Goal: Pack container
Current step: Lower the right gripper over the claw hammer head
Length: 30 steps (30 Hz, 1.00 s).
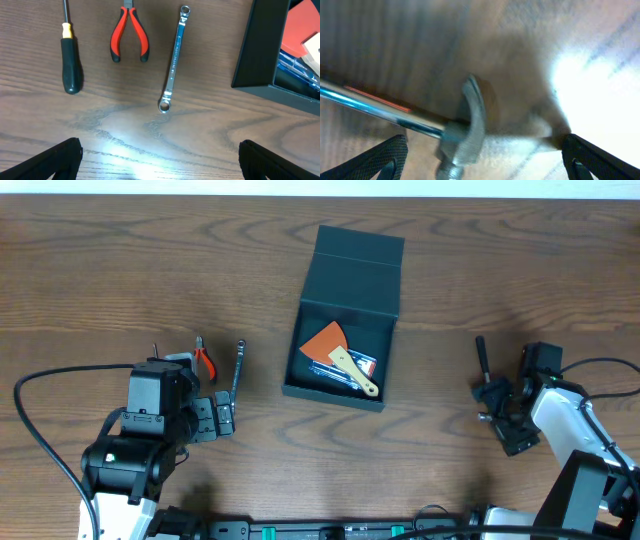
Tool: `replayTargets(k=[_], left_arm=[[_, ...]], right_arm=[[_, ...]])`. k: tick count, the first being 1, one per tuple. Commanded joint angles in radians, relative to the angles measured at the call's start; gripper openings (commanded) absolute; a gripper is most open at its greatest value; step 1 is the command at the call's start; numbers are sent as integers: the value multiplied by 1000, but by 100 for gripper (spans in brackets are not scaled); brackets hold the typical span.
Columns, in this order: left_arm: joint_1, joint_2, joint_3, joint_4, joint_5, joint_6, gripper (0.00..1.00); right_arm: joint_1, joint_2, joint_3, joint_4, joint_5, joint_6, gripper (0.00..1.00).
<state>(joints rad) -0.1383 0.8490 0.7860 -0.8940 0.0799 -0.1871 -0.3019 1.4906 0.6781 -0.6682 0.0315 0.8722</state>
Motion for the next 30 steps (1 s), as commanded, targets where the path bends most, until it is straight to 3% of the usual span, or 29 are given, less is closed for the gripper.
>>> replayTargets(k=[1,18,25,30], left_arm=[[4,-2,19,-3,7,-10,99],[4,-2,19,-4,7,-10,99],[4,-2,19,-4,7,-10,98],[4,-2,19,-4,7,-10,99]], right_arm=[[-5,38,-37,-29,-66,2,94],[-5,38,-37,4,-63,3,89],[-5,41,-37,25,-62,6,75],[-5,41,-37,40,-62,3,55]])
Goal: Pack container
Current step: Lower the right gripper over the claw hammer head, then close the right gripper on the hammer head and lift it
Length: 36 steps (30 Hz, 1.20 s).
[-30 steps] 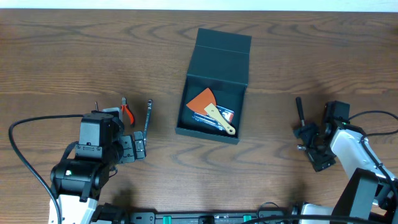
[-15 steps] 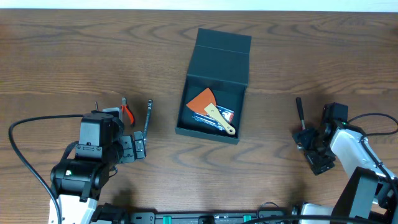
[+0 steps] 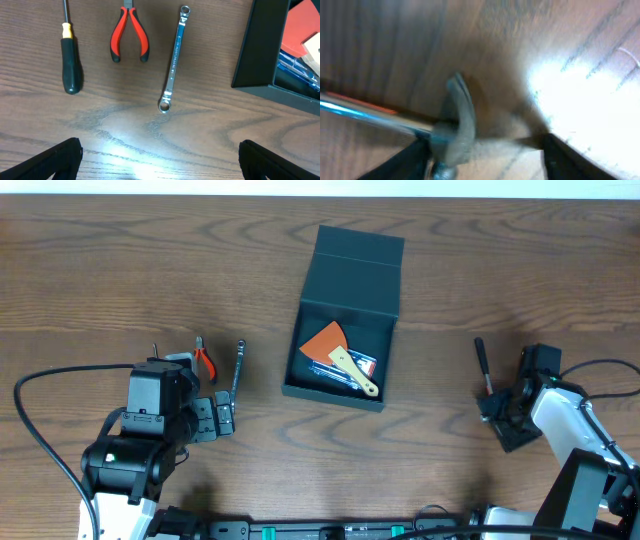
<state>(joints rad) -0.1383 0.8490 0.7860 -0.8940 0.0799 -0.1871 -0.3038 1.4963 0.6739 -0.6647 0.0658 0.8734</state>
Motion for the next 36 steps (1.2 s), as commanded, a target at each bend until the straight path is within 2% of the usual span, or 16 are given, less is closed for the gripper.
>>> replayTargets(k=[1,3,6,9,12,18,25,33,36], left_arm=[[4,-2,19,-4,8,-10,99],[4,-2,19,-4,10,-10,99],[4,-2,19,-3,18,-10,99],[4,-2,19,-3,18,-10,99],[4,-2,19,-3,18,-10,98],[4,-2,19,-3,18,-10,99],[4,-2,19,-3,18,-10,99],[4,-2,19,-3,18,-10,99],[4,-2,19,-3,18,-10,99]], right_arm=[[-3,35,-32,38,-96,1,52],[-3,35,-32,38,-96,0,50],[-3,35,-32,40,-96,0,40],[-3,35,-32,41,-96,0,38],[-3,35,-32,41,-97,-15,28],[-3,35,-32,41,-97,-22,18],[-3,35,-32,41,-97,-26,16],[-3,35,-32,41,-97,-37,1],[-3,35,-32,41,-96,-37,1]])
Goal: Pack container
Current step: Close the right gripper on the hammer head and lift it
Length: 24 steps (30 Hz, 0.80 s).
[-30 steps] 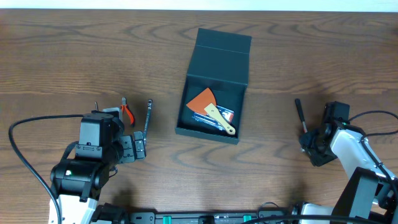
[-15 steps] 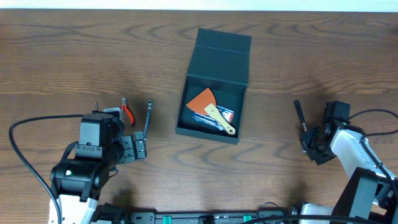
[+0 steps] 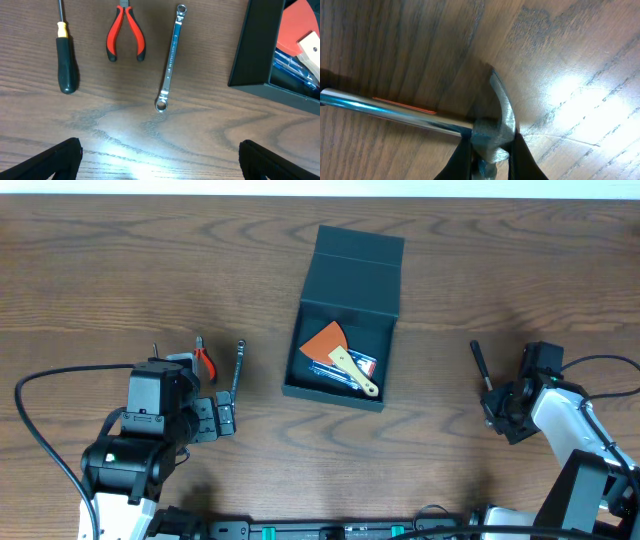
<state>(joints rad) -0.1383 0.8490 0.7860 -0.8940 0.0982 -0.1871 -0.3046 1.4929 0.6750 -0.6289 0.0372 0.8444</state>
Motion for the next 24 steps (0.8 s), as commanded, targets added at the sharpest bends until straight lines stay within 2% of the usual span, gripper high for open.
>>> replayTargets(k=[1,14,24], left_arm=[[4,-2,19,-3,0,-10,99],[4,-2,19,-3,0,-10,98],[4,-2,19,-3,0,-10,98]], right_arm=[[-2,39,-34,5,-68,-9,1],[-2,39,-14,-16,-67,-66,1],[4,31,128,-142,-44,-172,1]])
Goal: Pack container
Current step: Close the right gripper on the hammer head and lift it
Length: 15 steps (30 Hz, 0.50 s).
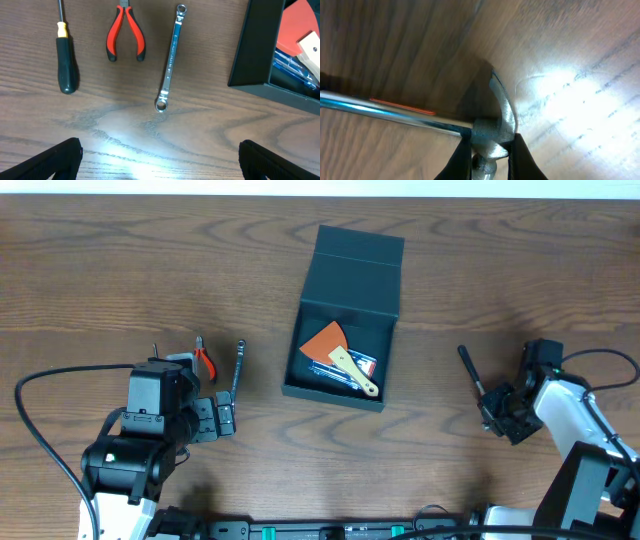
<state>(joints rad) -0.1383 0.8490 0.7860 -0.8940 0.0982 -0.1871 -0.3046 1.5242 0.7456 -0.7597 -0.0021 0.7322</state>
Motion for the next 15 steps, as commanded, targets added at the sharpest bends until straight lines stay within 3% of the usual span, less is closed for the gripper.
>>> replayTargets(k=[1,15], left_arm=[[4,-2,19,-3,0,-10,98],[4,-2,19,-4,0,-10,99]], right_arm=[[6,-4,70,-18,-5,-69,1],[87,-72,261,-135,4,-194,1]])
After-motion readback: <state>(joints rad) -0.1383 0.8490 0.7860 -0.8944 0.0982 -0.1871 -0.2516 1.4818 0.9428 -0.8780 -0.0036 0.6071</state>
